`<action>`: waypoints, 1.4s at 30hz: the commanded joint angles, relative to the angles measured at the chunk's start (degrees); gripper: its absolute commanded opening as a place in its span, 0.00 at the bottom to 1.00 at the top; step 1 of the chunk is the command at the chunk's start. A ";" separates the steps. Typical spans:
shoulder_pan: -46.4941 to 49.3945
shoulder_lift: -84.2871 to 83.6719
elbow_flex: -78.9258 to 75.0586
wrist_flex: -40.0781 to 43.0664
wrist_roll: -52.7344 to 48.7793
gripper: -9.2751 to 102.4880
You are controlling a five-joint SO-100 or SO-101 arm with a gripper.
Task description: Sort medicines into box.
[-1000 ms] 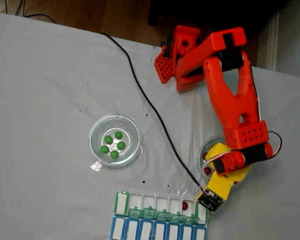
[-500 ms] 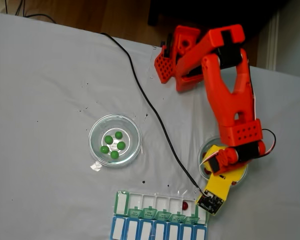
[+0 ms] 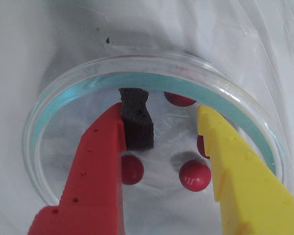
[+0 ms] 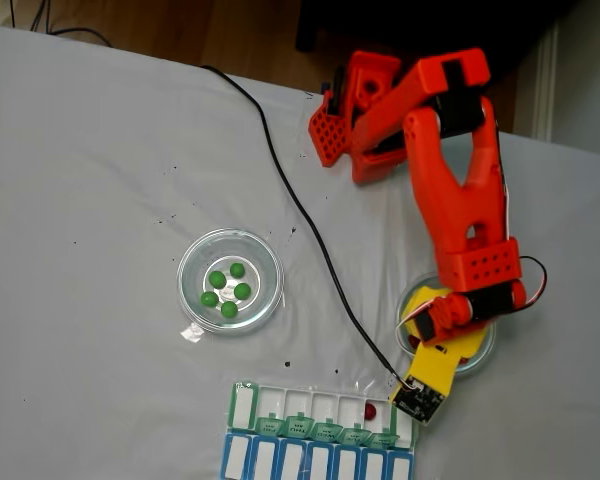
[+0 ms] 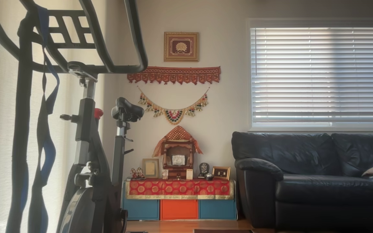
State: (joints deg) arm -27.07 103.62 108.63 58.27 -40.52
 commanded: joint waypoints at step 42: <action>2.72 1.85 5.89 -9.84 -4.83 0.22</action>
State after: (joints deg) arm -25.14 104.85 116.54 48.78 -45.00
